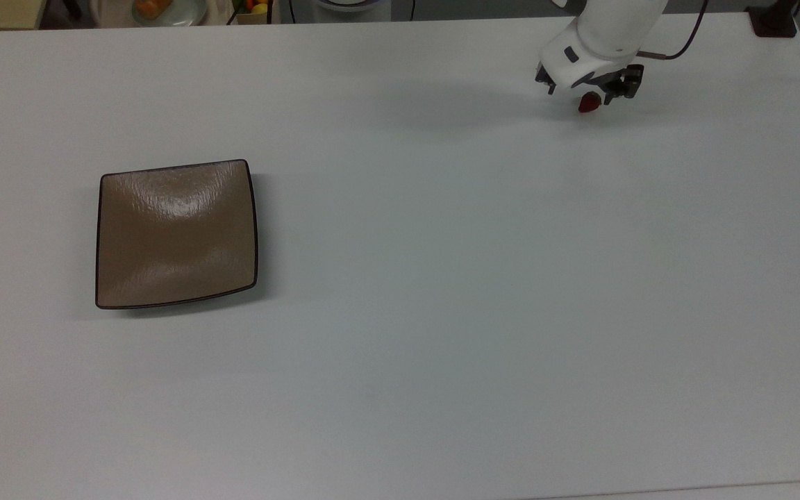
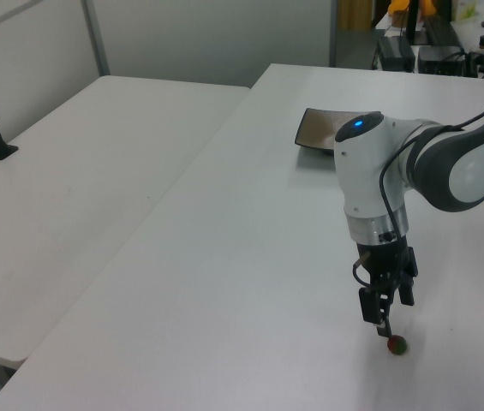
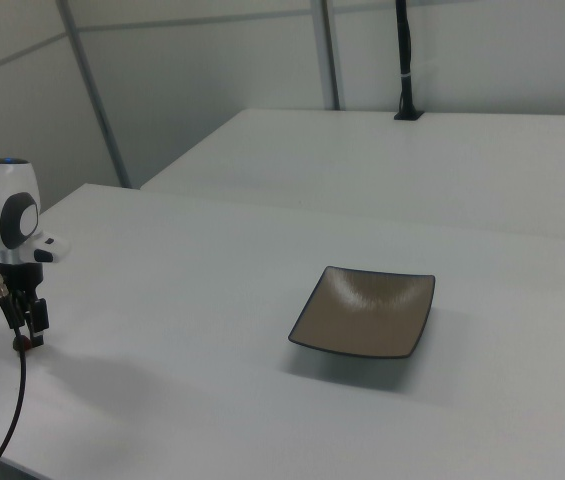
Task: Strawberries on a ceramic plate
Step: 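Lower the open gripper over the red strawberry, then close the gripper on the strawberry and lift it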
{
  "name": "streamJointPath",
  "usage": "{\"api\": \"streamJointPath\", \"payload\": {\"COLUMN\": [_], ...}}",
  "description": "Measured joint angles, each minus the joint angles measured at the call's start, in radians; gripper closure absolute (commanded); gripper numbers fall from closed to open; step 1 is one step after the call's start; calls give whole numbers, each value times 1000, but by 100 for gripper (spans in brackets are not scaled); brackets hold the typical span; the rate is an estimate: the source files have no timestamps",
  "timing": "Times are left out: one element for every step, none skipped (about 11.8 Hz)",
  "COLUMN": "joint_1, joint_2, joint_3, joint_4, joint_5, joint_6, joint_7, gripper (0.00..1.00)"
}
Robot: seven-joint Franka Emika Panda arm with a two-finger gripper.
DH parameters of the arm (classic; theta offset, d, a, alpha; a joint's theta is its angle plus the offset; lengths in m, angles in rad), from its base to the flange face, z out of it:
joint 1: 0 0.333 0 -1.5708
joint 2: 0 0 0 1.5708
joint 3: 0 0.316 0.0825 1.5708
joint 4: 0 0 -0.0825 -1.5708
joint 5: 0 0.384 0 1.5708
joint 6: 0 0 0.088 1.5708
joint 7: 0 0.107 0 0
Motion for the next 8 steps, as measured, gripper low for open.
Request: {"api": "streamJointPath", "payload": {"joint_1": [0,0,5,15,23,30,33,37], "joint_2": [2,7,11,16,20,22,22,22], "joint_3": [0,0,0,1,1,1,1,1], "joint_4": [-9,-20,-31,-43,-46,-46,-46,-46], "joint_5": [0,0,0,0,0,0,0,0], "joint_6": [28,73,88,101,107,118,128,140], "joint_7": [4,5,6,6,6,6,6,6], "gripper": [12,14,17,24,39,58,73,81]}}
